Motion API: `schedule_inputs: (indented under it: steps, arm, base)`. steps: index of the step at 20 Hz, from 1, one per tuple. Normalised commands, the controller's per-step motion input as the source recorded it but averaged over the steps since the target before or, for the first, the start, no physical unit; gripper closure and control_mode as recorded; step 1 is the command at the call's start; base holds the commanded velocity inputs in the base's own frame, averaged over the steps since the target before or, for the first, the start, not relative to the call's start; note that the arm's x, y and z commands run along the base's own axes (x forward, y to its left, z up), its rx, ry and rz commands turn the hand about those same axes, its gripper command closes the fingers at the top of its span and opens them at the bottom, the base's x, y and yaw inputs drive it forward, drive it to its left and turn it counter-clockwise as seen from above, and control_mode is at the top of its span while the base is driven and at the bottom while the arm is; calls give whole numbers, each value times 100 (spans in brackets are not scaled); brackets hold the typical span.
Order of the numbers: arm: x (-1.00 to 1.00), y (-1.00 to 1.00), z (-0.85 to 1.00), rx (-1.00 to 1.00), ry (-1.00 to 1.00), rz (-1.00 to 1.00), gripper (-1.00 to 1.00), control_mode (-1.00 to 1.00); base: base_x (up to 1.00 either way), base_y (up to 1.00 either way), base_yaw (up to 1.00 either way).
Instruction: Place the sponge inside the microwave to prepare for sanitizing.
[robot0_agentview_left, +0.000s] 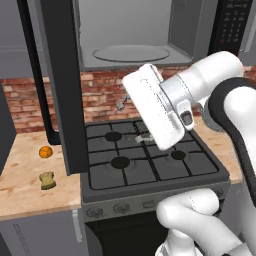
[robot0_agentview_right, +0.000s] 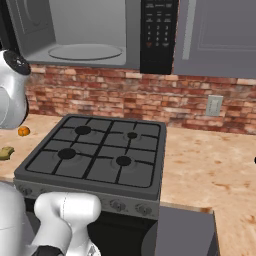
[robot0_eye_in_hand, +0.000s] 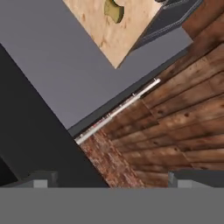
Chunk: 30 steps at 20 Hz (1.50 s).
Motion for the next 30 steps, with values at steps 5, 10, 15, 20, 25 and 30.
schedule_inputs:
  steps: [5, 10, 15, 20, 25, 30]
  arm:
    - [0, 0, -61, -47, -17, 3, -100, -100]
    - [2, -7, -49, -33, -15, 10, -100, -100]
    - [2, -53, -36, -16, -27, 17, -100, -100]
    - [5, -46, -58, -29, -33, 31, -100, -100]
    - [29, -13, -31, -38, -24, 43, -100, -100]
    - [51, 0, 0, -14, -1, 48, -100, -100]
  base:
    - [0, 0, 0]
    - [0, 0, 0]
    - [0, 0, 0]
    - [0, 0, 0]
    - [0, 0, 0]
    - [0, 0, 0]
